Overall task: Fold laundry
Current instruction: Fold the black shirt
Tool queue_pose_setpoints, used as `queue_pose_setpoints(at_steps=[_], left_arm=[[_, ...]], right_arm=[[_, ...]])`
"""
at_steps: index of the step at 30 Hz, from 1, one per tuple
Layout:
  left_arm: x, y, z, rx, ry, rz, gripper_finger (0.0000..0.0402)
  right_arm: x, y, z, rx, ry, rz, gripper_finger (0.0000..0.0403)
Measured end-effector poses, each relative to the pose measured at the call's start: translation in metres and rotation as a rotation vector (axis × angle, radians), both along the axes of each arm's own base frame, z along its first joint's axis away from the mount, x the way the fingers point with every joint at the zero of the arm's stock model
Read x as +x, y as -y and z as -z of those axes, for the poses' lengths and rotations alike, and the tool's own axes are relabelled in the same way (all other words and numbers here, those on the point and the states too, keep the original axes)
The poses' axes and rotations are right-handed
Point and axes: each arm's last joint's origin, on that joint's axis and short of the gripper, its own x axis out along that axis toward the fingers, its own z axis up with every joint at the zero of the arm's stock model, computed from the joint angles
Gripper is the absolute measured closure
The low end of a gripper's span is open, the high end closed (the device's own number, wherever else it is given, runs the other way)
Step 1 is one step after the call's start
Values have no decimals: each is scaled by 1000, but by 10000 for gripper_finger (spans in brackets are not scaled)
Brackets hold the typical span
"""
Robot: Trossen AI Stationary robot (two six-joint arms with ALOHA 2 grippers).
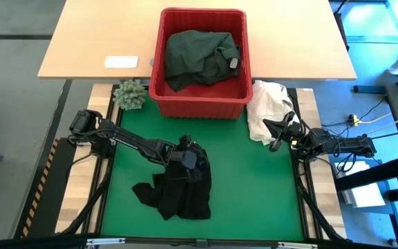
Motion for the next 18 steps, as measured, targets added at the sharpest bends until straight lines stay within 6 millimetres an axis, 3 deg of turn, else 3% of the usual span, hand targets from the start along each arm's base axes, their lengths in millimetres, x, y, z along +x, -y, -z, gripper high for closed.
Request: queue_pose_setpoints(at_steps=[7,18], left_arm=[[1,0,-1,8,18,-1,206],[4,-8,-3,30,39,-39,206]], right_arm=[[2,-7,0,-50,4,-235,397],[8,-10,7,42,-67,-336,397]])
